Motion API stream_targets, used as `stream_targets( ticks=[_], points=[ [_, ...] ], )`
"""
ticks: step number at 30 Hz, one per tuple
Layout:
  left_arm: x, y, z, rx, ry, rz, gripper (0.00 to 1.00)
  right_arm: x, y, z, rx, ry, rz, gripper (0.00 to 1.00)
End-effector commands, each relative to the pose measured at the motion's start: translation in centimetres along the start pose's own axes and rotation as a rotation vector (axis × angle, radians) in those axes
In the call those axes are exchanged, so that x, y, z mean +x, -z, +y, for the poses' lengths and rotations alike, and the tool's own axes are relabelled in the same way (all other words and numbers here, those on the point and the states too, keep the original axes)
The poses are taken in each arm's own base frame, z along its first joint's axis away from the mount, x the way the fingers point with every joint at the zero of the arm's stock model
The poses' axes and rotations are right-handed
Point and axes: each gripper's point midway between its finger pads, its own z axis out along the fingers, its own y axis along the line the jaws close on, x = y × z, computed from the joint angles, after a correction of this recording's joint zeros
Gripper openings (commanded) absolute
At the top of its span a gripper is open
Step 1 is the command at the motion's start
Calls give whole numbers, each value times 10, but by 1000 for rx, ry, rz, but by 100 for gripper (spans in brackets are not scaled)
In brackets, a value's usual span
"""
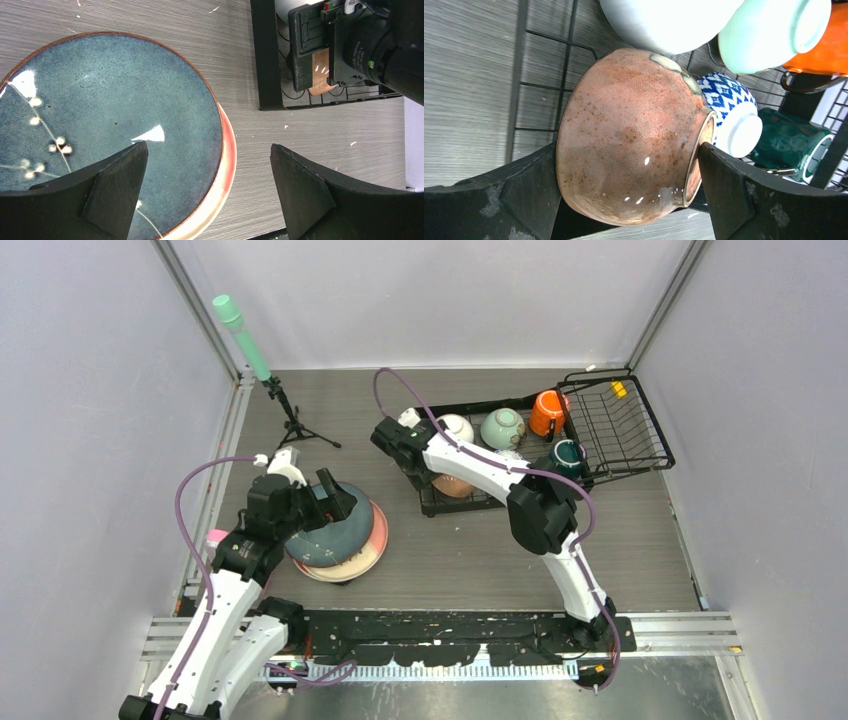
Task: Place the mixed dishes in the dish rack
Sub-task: Turn the bowl upside down on the dish rack.
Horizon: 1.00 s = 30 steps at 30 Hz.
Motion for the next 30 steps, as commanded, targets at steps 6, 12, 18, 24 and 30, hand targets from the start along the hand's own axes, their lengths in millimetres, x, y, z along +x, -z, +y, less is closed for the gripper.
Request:
stream_targets(
  ticks=[6,12,18,24,30],
  points=[
    [-14,2,-14,50,-4,-36,96,8,-21,105,-331,-214,79,98],
    [-13,1,-15,57,-4,-26,96,12,-29,79,-172,-211,80,100],
    [-12,-1,-17,65,-1,-17,96,9,-25,56,-62,-217,42,100],
    [-12,-2,-18,69,-2,-13,96,16,-33,43,44,-174,44,100],
    [-11,-3,-18,71,0,-10,96,20,-28,47,7,-155,79,100]
  ],
)
